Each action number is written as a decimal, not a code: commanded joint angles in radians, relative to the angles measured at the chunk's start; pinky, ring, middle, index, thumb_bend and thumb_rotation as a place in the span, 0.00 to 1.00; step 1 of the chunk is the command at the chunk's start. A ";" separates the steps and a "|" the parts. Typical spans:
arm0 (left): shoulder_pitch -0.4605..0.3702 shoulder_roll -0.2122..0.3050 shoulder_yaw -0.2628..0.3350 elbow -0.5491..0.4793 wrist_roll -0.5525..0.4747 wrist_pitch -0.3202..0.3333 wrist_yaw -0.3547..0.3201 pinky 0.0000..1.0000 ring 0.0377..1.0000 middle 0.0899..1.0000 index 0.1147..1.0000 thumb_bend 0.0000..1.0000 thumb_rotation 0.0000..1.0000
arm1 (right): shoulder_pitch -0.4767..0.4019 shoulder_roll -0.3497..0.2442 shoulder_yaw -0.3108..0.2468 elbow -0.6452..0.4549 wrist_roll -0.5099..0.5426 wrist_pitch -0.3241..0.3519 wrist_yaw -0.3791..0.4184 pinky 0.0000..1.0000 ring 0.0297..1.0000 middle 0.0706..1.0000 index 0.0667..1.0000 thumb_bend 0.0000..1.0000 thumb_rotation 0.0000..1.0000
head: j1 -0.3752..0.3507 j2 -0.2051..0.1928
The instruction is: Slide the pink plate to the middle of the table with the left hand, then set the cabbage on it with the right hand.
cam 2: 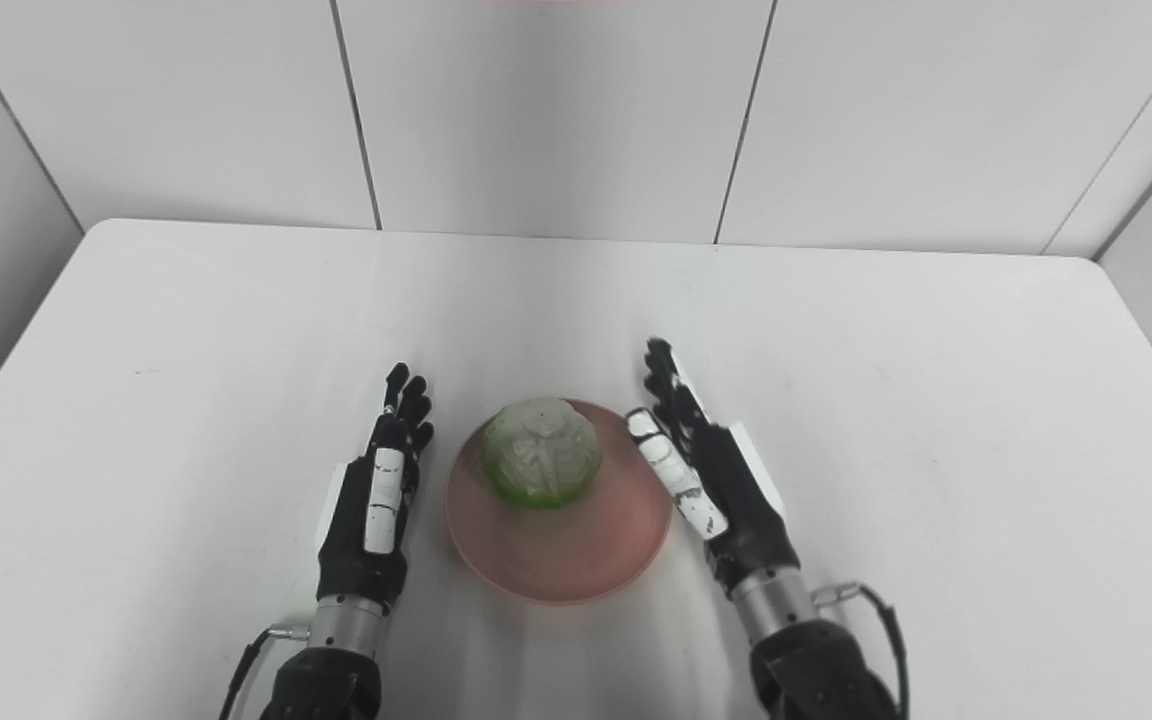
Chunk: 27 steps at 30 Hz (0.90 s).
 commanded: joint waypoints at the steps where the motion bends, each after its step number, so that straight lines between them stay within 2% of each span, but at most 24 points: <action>1: -0.018 -0.001 -0.003 -0.027 0.000 -0.022 -0.006 1.00 1.00 1.00 1.00 0.84 1.00 | -0.010 0.017 -0.021 0.008 0.054 -0.121 -0.039 1.00 1.00 1.00 1.00 0.69 0.94 | -0.005 0.001; 6: -0.020 0.008 0.002 -0.028 -0.003 -0.028 -0.010 1.00 1.00 1.00 1.00 0.84 1.00 | 0.007 0.017 -0.033 0.054 0.105 -0.172 -0.073 1.00 1.00 1.00 1.00 0.68 1.00 | -0.022 -0.001; 18: -0.024 0.025 0.012 -0.033 -0.034 -0.029 -0.031 1.00 1.00 1.00 1.00 0.84 1.00 | 0.002 0.027 -0.040 0.125 0.069 -0.266 -0.198 1.00 1.00 1.00 1.00 0.68 1.00 | -0.056 -0.011; 23: -0.025 0.031 0.010 -0.032 -0.040 -0.028 -0.040 1.00 1.00 1.00 1.00 0.83 1.00 | -0.012 0.022 -0.021 0.170 0.068 -0.281 -0.208 1.00 1.00 1.00 1.00 0.71 0.98 | -0.058 -0.013; 27: -0.022 0.035 0.009 -0.038 -0.045 -0.023 -0.050 1.00 1.00 1.00 1.00 0.82 1.00 | -0.012 0.006 0.004 0.185 0.080 -0.283 -0.184 1.00 1.00 1.00 1.00 0.72 0.96 | -0.062 -0.013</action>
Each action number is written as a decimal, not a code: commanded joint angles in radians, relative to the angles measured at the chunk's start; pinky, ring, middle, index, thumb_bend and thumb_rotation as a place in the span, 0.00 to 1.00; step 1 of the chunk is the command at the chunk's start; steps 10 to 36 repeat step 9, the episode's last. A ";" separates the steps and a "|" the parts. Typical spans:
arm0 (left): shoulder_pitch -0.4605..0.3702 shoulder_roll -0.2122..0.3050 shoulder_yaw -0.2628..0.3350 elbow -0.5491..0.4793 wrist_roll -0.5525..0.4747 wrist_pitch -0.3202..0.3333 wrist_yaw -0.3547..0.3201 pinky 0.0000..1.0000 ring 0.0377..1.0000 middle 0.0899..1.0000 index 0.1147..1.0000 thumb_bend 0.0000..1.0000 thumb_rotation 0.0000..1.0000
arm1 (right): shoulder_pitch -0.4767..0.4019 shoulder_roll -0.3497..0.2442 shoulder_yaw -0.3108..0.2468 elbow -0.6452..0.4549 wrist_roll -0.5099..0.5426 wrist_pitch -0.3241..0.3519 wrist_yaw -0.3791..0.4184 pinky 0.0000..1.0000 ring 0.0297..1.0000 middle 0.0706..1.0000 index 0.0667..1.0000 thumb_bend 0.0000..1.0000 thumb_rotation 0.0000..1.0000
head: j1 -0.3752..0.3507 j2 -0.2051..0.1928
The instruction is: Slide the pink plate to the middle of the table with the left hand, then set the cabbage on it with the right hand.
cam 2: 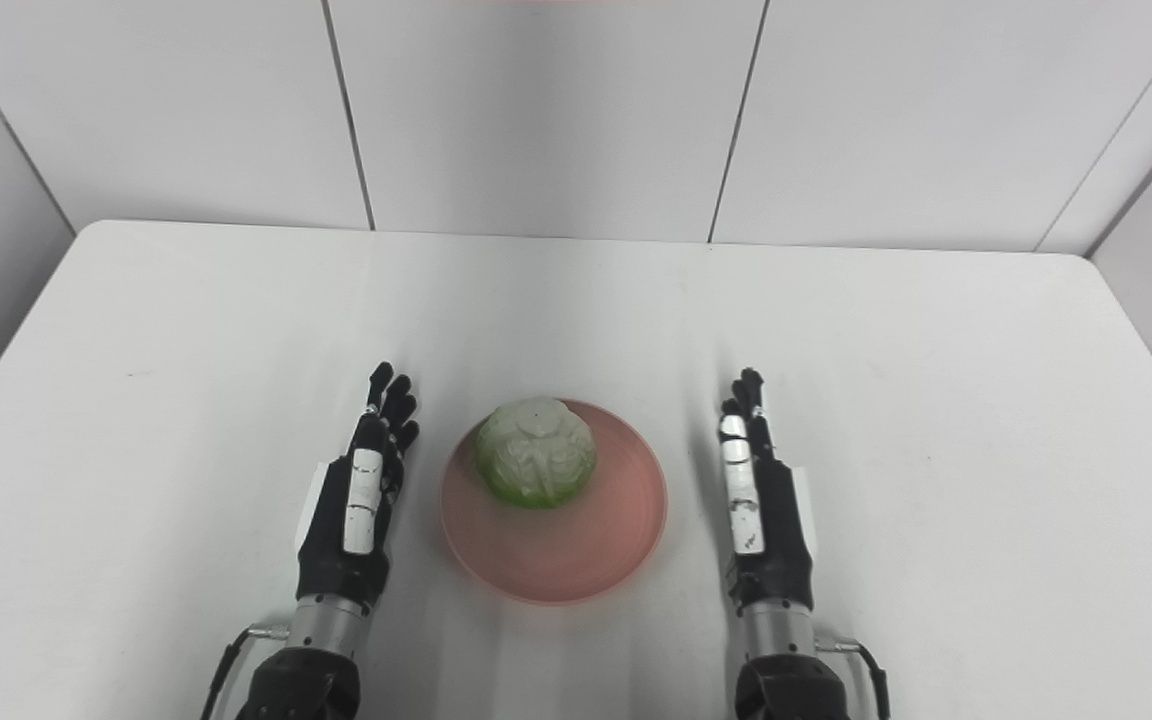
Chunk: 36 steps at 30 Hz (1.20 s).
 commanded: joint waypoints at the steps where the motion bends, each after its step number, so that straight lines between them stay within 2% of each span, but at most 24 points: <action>1: -0.015 0.004 -0.002 -0.041 -0.008 -0.013 -0.013 1.00 1.00 1.00 1.00 0.81 1.00 | -0.020 -0.008 0.011 -0.010 0.012 -0.059 0.021 1.00 1.00 1.00 1.00 0.71 0.95 | -0.001 0.003; 9: -0.006 0.010 -0.006 -0.057 -0.007 -0.003 -0.018 1.00 1.00 1.00 1.00 0.83 1.00 | -0.037 -0.013 0.023 -0.002 0.026 -0.063 0.022 1.00 1.00 1.00 1.00 0.72 0.89 | 0.006 0.005; 36: -0.006 0.010 -0.006 -0.057 -0.007 -0.003 -0.018 1.00 1.00 1.00 1.00 0.83 1.00 | -0.037 -0.013 0.023 -0.002 0.026 -0.063 0.022 1.00 1.00 1.00 1.00 0.72 0.89 | 0.006 0.005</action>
